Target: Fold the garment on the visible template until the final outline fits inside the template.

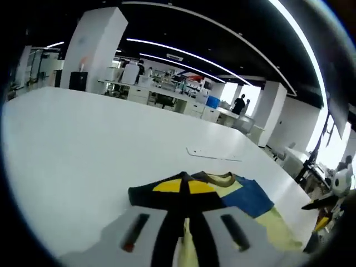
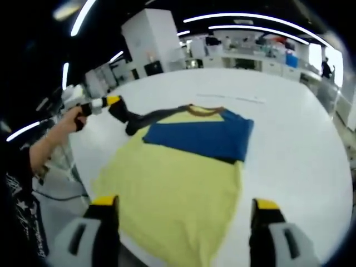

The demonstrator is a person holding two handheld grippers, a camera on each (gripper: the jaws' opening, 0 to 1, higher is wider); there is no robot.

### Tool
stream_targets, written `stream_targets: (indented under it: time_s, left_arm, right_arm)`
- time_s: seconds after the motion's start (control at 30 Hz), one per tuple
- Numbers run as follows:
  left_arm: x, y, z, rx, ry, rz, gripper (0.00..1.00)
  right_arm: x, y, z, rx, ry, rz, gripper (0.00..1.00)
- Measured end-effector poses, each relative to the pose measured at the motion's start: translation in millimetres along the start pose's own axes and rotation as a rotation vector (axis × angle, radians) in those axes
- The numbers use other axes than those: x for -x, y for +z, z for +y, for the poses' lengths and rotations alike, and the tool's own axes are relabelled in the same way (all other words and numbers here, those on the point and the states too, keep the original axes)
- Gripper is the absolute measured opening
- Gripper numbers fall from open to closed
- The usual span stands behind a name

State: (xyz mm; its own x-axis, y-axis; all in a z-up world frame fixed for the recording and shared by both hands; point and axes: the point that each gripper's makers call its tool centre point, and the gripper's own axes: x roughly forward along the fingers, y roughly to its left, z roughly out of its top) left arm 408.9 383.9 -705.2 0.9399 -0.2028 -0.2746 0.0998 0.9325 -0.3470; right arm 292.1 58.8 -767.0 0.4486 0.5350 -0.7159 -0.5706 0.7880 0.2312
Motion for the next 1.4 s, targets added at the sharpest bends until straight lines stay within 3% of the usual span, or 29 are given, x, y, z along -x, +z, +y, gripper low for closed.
stream_targets:
  time_s: [0.3,0.7,0.9,1.4]
  left_arm:
    - [-23.7,-12.7,-54.6,0.069,-0.106,-0.028,0.0]
    - [-50.7,-38.9,-91.7,0.154,-0.201,-0.01,0.0]
    - [-55.2,-47.2,-116.6,0.13,-0.271,0.015,0.0]
    - [-55.0,-85.3,-148.4,0.086,-0.352,0.104,0.0]
  right_arm:
    - [2.3,-5.5,-3.8,-0.007,-0.004,0.011,0.99]
    - [-1.7,-8.5,-9.3,-0.014,-0.014,0.031,0.99]
    - [-5.1,-13.9,-8.8,-0.022,-0.011,0.043,0.99]
    - [-5.9,-18.5,-9.6,-0.041,-0.014,0.046,0.99]
